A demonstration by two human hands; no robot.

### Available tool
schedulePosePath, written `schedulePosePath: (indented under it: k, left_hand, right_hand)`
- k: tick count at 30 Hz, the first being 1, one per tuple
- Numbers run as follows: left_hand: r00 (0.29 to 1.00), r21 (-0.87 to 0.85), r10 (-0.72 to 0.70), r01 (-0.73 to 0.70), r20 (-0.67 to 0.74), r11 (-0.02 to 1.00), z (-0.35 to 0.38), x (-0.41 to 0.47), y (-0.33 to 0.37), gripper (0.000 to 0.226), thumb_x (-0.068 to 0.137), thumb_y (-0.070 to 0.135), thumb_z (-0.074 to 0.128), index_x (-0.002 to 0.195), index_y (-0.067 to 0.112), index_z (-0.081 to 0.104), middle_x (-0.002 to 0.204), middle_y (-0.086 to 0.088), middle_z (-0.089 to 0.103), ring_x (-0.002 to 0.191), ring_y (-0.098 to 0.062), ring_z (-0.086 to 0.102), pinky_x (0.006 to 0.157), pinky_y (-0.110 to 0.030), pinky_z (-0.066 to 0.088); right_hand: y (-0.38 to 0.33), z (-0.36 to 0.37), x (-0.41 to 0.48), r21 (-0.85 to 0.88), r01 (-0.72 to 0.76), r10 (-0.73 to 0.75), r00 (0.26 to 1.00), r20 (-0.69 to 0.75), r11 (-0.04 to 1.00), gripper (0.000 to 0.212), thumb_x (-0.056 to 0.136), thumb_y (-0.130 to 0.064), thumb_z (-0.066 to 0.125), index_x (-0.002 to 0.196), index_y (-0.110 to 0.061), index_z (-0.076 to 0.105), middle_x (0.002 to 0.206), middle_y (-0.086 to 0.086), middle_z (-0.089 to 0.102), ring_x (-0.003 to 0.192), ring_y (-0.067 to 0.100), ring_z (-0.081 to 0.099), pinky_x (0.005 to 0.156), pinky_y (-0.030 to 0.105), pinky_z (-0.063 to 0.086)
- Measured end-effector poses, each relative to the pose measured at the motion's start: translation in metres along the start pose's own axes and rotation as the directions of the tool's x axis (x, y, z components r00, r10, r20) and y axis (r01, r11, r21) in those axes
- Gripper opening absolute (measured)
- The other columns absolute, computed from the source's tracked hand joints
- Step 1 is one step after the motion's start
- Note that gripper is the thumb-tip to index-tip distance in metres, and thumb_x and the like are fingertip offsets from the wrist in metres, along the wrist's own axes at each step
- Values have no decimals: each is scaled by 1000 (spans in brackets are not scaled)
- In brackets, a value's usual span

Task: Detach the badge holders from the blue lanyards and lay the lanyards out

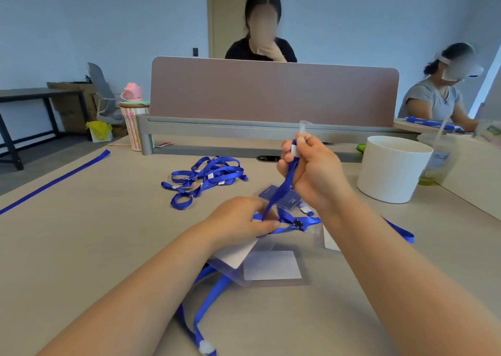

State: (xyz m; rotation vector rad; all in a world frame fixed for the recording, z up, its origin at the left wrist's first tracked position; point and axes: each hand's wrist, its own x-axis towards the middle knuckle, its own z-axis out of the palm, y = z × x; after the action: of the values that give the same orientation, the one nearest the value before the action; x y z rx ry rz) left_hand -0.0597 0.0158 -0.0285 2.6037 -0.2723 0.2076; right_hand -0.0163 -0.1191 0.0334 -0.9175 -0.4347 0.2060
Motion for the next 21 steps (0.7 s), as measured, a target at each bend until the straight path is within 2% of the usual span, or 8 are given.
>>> schedulePosePath:
  k: [2, 4, 7, 9, 13, 17, 19, 21]
  left_hand:
    - [999, 34, -33, 34, -24, 999, -1, 1, -2, 15, 88, 38, 55, 96, 26, 54, 83, 8, 57, 78, -13, 54, 64, -25, 40]
    - [998, -11, -67, 67, -15, 998, -1, 2, -3, 24, 88, 43, 55, 107, 31, 47, 79, 5, 58, 71, -11, 54, 63, -27, 42]
    - [990, -264, -20, 58, 142, 963, 1, 0, 4, 32, 87, 45, 55, 114, 28, 57, 96, -5, 68, 89, -20, 62, 83, -32, 48]
    - [974, -392, 33, 59, 225, 918, 4, 1, 10, 33, 87, 44, 55, 108, 21, 66, 103, -1, 69, 95, -16, 62, 88, -30, 46]
    - [962, -279, 34, 44, 272, 959, -5, 8, 19, 27, 87, 36, 59, 99, 14, 67, 84, 0, 63, 77, -17, 55, 79, -30, 44]
    - [971, -243, 13, 47, 237, 969, -22, 7, 26, 20, 90, 31, 55, 105, 22, 64, 91, 7, 62, 83, -12, 57, 74, -12, 43]
    - [978, -239, 18, 34, 209, 970, -27, 8, 25, 11, 89, 38, 56, 91, 31, 65, 89, 6, 64, 82, -16, 60, 80, -26, 46]
    - [985, -232, 18, 23, 173, 972, -34, 9, 24, 12, 87, 40, 58, 78, 36, 64, 81, 9, 64, 76, -12, 59, 80, -32, 47]
  right_hand:
    - [-7, 1, 0, 58, 14, -14, 1000, -2, 998, 26, 101, -13, 27, 80, -13, 41, 63, 0, 51, 44, 6, 41, 41, 16, 39]
    - [-15, -1, 0, 111, 31, -31, 1000, 0, 993, 26, 101, -11, 27, 79, -13, 40, 59, -1, 52, 43, 5, 40, 38, 14, 34]
    - [-26, -2, 0, 129, 52, -51, 999, -11, 990, 27, 101, -11, 26, 78, -13, 41, 57, -1, 52, 41, 5, 39, 35, 13, 31]
    - [-33, -1, 0, 141, 54, -53, 999, -5, 989, 27, 101, -10, 26, 79, -13, 41, 56, -1, 53, 40, 5, 39, 35, 13, 31]
    - [-55, -1, 3, 162, 99, -95, 995, -33, 982, 26, 101, -11, 27, 79, -13, 40, 59, 0, 53, 39, 4, 37, 34, 13, 28]
    - [-79, -15, 4, 138, 183, -168, 980, -111, 973, 25, 101, -12, 27, 80, -13, 39, 64, 1, 50, 39, 4, 33, 33, 13, 25]
    - [-85, -27, 3, 57, 207, -195, 967, -164, 977, 23, 101, -10, 27, 81, -14, 39, 66, 0, 49, 39, 4, 31, 33, 14, 24]
    - [-88, -39, 0, -98, 219, -236, 945, -227, 971, 21, 100, -9, 28, 86, -18, 40, 67, 0, 51, 39, 5, 30, 34, 14, 23]
